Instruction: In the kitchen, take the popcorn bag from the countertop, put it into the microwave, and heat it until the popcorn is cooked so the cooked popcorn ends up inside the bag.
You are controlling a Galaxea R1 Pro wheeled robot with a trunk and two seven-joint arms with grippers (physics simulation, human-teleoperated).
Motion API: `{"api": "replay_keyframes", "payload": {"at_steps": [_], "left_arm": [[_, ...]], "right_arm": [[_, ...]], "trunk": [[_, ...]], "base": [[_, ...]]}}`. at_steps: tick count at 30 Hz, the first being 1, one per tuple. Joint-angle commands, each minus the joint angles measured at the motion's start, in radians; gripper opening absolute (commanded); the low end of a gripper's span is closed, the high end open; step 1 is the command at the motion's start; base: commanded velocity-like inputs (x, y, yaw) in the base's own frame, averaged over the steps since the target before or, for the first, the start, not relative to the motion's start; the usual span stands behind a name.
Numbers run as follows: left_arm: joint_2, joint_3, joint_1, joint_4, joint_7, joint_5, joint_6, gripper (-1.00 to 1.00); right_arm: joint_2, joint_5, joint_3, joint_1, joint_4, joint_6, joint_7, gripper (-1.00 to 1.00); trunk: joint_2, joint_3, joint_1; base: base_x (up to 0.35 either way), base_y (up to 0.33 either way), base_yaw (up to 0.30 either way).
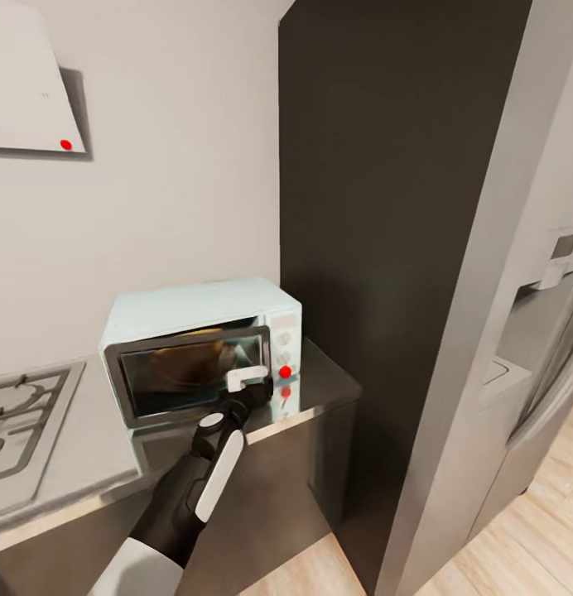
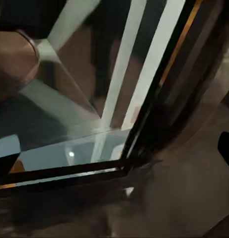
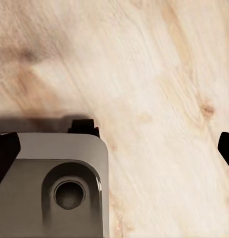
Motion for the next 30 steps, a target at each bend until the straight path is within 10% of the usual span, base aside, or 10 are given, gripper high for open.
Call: {"api": "replay_keyframes", "payload": {"at_steps": [1,17,23,30], "left_arm": [[0.0,-0.002,-0.001,-0.001,0.009,0.011,0.002,1.0],[0.005,-0.001,-0.001,-0.005,0.128,0.013,-0.001,1.0],[0.004,-0.083,-0.001,-0.013,0.137,0.011,-0.001,1.0],[0.002,-0.094,-0.001,-0.014,0.138,0.011,0.0,1.0]], "right_arm": [[0.0,0.01,-0.008,-0.001,0.003,-0.005,-0.004,1.0],[-0.003,0.011,-0.007,-0.001,0.003,-0.005,-0.005,1.0],[-0.007,0.013,-0.008,-0.001,0.003,-0.006,-0.005,1.0],[-0.007,0.015,-0.007,-0.001,0.003,-0.006,-0.005,1.0]], "trunk": [[-0.001,-0.001,0.0],[-0.001,-0.001,0.0],[-0.001,-0.001,0.0],[-0.001,-0.001,0.0]], "base": [[0.249,0.0,-0.068],[0.195,0.0,-0.005],[-0.262,0.0,0.0],[-0.344,0.0,0.0]]}}
